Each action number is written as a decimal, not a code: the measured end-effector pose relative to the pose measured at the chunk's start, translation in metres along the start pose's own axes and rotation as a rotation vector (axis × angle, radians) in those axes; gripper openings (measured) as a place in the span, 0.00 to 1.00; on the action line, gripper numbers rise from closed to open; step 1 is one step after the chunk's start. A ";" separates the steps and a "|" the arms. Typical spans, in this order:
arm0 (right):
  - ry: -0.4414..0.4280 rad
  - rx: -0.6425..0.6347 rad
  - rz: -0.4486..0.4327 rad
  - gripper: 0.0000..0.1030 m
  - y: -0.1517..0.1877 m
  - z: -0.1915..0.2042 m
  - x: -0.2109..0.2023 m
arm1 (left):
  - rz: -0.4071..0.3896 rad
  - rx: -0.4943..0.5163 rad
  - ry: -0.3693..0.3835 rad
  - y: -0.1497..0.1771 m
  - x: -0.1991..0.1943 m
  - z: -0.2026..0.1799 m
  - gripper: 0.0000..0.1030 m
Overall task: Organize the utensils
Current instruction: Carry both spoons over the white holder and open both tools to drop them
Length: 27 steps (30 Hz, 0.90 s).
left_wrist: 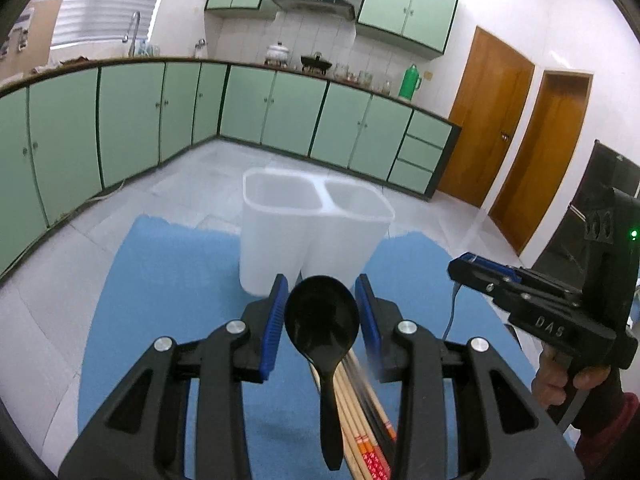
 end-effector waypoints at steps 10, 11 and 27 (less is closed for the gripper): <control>-0.084 -0.023 -0.138 0.27 -0.083 0.022 -0.030 | -0.211 0.057 -0.054 -0.104 -0.025 0.001 0.32; -0.082 -0.027 -0.152 0.27 -0.091 0.023 -0.030 | -0.233 0.066 -0.068 -0.117 -0.022 0.001 0.32; 0.048 -0.044 -0.207 0.27 -0.142 0.019 0.059 | -0.272 0.115 -0.188 -0.160 0.072 0.022 0.32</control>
Point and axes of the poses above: each gripper's, at about its wrist camera, not at the fingertips, and x roughly the way its jaws point, z to its left, y to its underside, the point moved 6 cm from there along x, roughly the way its jaws point, and after that the axes turned 11 degrees about x, right-handed, at the moved point
